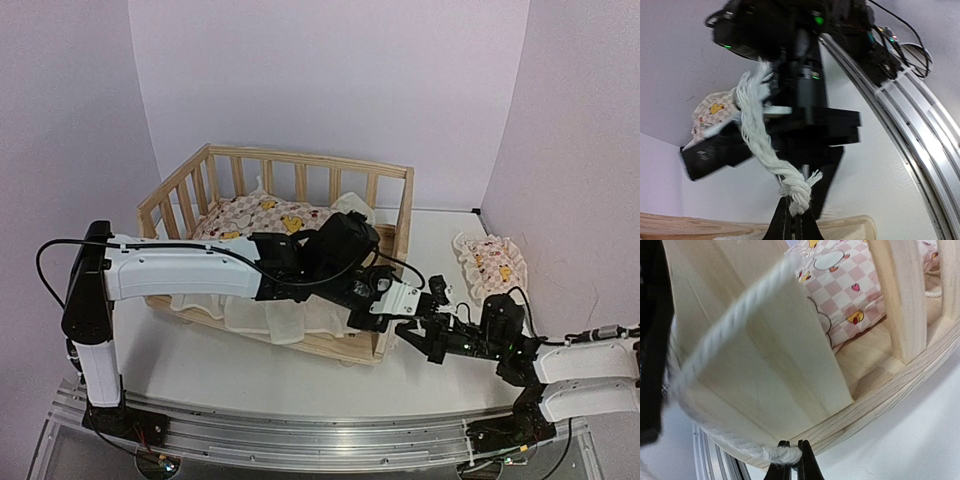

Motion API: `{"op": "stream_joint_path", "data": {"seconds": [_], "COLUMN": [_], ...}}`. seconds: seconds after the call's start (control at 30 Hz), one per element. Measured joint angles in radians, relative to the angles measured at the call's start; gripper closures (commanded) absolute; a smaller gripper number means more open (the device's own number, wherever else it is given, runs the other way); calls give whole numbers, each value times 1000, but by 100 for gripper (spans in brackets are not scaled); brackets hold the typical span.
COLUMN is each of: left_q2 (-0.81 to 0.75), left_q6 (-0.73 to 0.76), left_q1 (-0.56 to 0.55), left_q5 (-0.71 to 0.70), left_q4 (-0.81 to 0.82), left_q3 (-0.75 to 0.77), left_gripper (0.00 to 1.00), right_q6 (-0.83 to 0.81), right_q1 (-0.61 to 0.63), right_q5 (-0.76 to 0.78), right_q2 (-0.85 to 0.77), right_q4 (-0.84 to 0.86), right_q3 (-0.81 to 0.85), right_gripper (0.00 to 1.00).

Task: Set up the pet bed

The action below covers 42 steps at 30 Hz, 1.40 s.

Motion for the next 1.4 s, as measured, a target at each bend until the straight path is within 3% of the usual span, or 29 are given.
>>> {"op": "stream_joint_path", "data": {"seconds": [0.17,0.33,0.4,0.57,0.73,0.93,1.1,1.23,1.4], "left_q2": [-9,-9,-9,-9,-9,-36,-83,-108,-133], "left_q6": [34,78,95,145,189,226,194,145,102], "left_q1": [-9,-11,-12,-18,-23,-23,-15,-8,-10], "left_q5": [47,43,36,22,41,105,150,132,45], "left_q4": [-90,-110,-112,-132,-169,-229,-232,-179,-7], "left_q3": [-33,-35,-35,-35,-35,-34,-27,-26,-94], "left_gripper": [100,100,92,62,52,51,59,61,57], "right_q6": [-30,-78,-92,-104,-90,-18,114,258,472], "right_q1": [-12,-21,-23,-29,-30,-34,-48,-75,-91], "right_q5": [83,123,127,127,109,57,-7,-67,-95], "right_q2": [-166,-197,-194,-164,-126,-83,-49,-29,-48], "right_q4": [-305,-593,-690,-918,-1130,-1349,-1444,-1478,-1460], "right_q3": [105,265,319,445,555,686,760,778,767], "right_gripper": [100,100,100,100,100,100,100,100,100]}}
